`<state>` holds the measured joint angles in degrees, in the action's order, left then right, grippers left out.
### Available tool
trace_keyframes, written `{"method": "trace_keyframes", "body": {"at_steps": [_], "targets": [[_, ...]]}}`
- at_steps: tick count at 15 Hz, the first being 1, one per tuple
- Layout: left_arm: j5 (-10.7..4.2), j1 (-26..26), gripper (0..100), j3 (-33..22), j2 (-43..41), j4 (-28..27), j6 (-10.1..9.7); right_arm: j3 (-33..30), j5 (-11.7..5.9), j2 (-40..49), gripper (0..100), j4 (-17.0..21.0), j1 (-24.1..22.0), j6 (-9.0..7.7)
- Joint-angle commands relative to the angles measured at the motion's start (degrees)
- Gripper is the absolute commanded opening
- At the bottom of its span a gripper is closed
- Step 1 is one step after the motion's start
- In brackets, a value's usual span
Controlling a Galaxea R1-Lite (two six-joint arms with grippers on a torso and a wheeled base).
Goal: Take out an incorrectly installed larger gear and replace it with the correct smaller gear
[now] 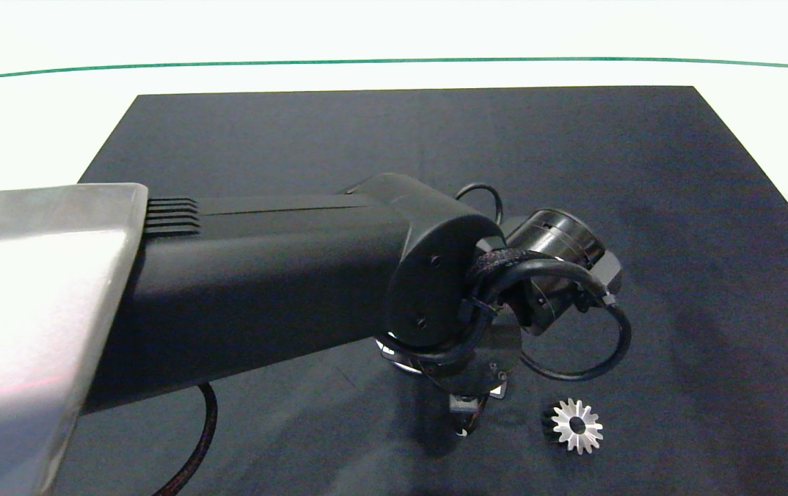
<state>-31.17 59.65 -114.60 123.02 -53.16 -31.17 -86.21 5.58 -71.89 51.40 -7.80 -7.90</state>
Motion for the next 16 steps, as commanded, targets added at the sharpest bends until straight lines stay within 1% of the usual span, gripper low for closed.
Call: {"method": "trace_keyframes", "body": {"at_steps": [1,11,13,14,16], "targets": [[-0.29,0.0,16,0.0,-0.4,-0.3,-0.29,0.0,0.04,0.0,100,0.3,0.1,-0.01],[-0.29,-0.3,16,0.0,-1.2,-0.4,-0.73,0.0,0.04,0.0,100,0.3,0.1,-0.10],[-0.29,0.2,16,0.0,-1.6,-0.4,-1.08,0.0,0.04,0.0,100,0.3,0.1,-0.10],[-0.29,0.6,16,0.0,-1.3,-0.3,-1.79,0.0,0.04,0.0,100,0.3,0.1,-0.10],[-0.29,1.3,16,0.0,-0.8,-0.2,-1.88,0.1,0.04,0.0,100,0.3,0.1,-0.10]]}}
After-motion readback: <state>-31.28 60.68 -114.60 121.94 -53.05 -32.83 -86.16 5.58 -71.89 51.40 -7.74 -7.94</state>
